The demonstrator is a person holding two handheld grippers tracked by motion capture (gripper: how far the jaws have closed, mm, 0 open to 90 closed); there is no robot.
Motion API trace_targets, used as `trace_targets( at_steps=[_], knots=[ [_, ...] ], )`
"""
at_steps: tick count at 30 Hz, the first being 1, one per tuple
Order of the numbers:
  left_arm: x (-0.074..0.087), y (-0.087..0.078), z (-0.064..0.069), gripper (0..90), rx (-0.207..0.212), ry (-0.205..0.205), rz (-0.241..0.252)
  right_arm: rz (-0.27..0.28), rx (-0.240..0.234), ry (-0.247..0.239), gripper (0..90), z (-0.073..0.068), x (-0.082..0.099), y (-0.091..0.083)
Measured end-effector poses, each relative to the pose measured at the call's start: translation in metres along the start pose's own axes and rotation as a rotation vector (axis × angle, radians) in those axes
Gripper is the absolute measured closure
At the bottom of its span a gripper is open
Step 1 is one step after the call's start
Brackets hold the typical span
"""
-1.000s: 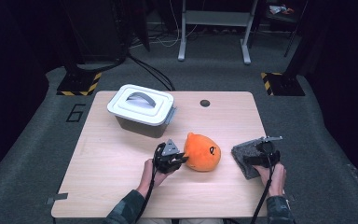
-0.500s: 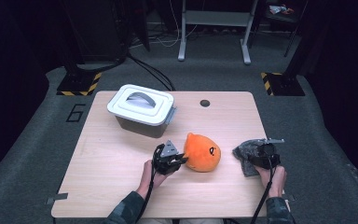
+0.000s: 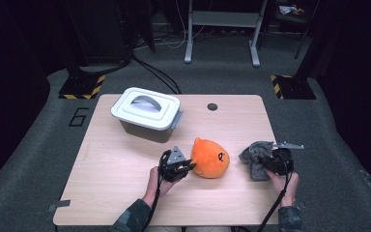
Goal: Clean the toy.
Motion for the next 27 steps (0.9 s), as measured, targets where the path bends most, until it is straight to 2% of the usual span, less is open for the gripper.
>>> trace_targets(
  at_steps=[10, 16, 21, 27],
  knots=[
    [-0.001, 0.0, 0.001, 78.9, -0.004, -0.007, 0.0, 0.107, -0.099, -0.043, 73.6, -0.034, -0.042, -0.024],
    [-0.003, 0.001, 0.002, 78.8, -0.013, -0.02, 0.005, 0.152, -0.14, -0.1, 73.3, -0.059, -0.064, -0.031],
    [-0.005, 0.001, 0.001, 78.6, -0.024, -0.032, -0.004, 0.167, -0.188, -0.14, 72.9, -0.087, -0.083, -0.032],
    [-0.008, 0.003, 0.001, 78.6, -0.031, -0.036, 0.004, 0.144, -0.208, -0.22, 72.3, -0.118, -0.098, -0.02]
  ],
)
Point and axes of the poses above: each handheld gripper's, and its own axes: y roughly forward along the jaws, x roughly out of its underside, z roughly to its right, the point moved 9 cm from there along y, roughly forward along the jaws, and after that the axes turned 13 degrees about -y, right-handed, at the moved point
